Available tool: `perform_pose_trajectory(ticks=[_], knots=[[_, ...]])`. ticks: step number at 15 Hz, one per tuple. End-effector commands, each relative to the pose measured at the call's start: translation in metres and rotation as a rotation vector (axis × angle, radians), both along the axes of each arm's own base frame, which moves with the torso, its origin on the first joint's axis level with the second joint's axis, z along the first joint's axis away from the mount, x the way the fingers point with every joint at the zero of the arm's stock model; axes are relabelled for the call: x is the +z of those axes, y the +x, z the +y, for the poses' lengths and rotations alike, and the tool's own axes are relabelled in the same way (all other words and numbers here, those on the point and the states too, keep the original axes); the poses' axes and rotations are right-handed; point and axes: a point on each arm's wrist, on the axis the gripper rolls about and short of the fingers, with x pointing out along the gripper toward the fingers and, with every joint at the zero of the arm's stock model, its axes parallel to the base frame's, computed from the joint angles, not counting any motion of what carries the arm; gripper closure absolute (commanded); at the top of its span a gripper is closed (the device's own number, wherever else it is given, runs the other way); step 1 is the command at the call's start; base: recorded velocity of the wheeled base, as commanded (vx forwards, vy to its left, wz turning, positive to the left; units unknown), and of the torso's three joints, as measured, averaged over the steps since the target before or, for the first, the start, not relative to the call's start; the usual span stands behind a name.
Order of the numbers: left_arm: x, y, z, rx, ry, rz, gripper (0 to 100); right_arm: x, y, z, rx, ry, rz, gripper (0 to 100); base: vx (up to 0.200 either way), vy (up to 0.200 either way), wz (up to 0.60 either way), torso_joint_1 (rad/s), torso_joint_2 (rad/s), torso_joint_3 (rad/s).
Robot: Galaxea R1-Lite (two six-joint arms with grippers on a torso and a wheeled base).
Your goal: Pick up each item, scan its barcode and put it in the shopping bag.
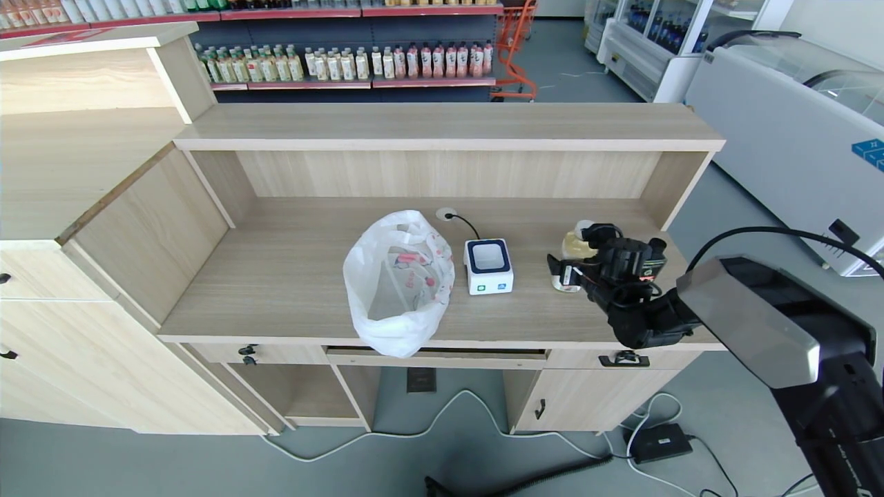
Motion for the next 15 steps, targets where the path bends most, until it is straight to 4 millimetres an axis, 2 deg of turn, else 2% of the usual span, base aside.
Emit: perform_pose_trajectory(ticks=[1,3,4,13,15], knots=[[0.000,0.000,0.000,-0.001,-0.001,0.000,0,0.002,0.006,-0.010,-0.002,-0.001,0.005,0,0.000,0.000,0.00,0.000,0.00,0.000],[0.000,0.000,0.000,-0.001,-0.001,0.000,0,0.004,0.011,-0.015,0.018,-0.001,-0.004,0,0.000,0.000,0.00,0.000,0.00,0.000],[0.000,0.000,0.000,-0.001,-0.001,0.000,0,0.004,0.014,-0.018,0.024,-0.004,-0.013,100,0.000,0.000,0.00,0.000,0.00,0.000],[0.000,0.000,0.000,0.000,-0.001,0.000,0,-0.002,0.017,-0.027,0.020,-0.091,0.000,100,0.000,0.000,0.00,0.000,0.00,0.000],[0.000,0.000,0.000,0.000,-0.001,0.000,0,0.003,0.016,-0.027,0.020,-0.091,-0.010,100,0.000,0.000,0.00,0.000,0.00,0.000]])
